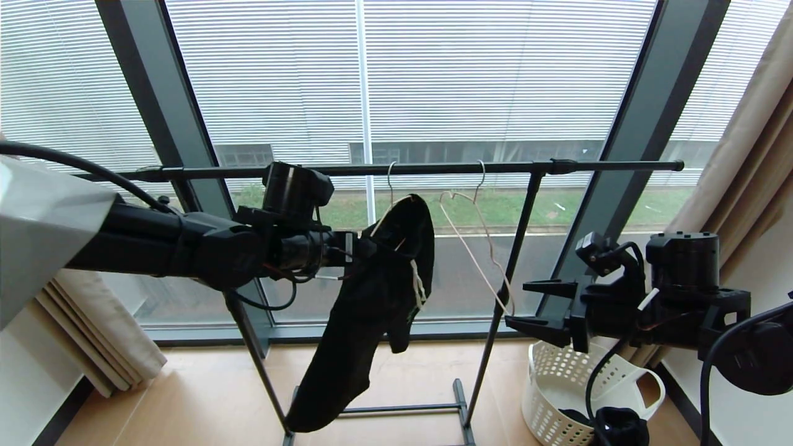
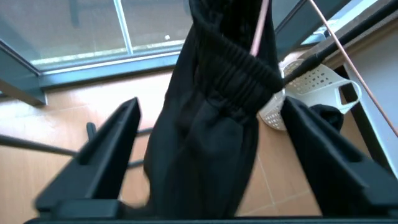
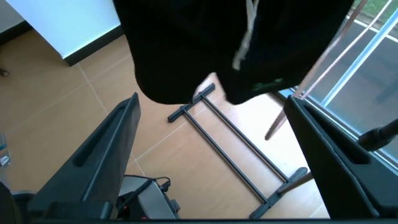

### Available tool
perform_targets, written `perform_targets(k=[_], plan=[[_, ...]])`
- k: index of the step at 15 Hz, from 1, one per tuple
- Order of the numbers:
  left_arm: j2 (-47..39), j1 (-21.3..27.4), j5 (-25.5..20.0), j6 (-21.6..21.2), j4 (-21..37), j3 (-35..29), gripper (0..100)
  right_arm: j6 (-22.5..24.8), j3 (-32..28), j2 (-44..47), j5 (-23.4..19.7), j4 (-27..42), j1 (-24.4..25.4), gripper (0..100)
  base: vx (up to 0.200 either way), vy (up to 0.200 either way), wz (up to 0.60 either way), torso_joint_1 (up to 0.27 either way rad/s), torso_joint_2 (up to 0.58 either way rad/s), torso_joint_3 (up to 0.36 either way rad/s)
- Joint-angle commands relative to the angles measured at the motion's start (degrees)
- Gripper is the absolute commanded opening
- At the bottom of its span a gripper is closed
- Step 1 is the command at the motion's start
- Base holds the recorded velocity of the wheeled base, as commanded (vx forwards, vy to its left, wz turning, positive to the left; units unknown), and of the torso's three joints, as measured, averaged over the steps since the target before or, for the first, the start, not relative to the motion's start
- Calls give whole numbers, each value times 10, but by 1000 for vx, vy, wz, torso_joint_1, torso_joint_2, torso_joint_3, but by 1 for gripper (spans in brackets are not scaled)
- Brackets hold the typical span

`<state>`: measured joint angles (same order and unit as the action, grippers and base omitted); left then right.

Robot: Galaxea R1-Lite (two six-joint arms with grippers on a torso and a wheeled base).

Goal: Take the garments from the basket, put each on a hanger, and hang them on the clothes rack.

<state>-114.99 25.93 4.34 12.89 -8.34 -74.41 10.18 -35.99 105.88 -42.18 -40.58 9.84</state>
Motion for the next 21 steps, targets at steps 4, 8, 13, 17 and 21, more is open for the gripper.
perform_targets(k=[4,8,13,17,21], plan=[[249,41,-2,-4,39,222,100,37,23,-17,40,0,25,100,0,0,0,0,0,0],[483,44,0,-16,39,441,100,46,88,-185,203,9,85,100,0,0,0,0,0,0],[663,40,1,-16,39,625,100,47,277,-254,342,1,159,100,0,0,0,0,0,0],[683,40,13,-18,38,690,100,43,360,-379,344,105,158,100,0,0,0,0,0,0],[712,40,13,-17,38,721,100,44,360,-555,344,311,158,100,0,0,0,0,0,0]])
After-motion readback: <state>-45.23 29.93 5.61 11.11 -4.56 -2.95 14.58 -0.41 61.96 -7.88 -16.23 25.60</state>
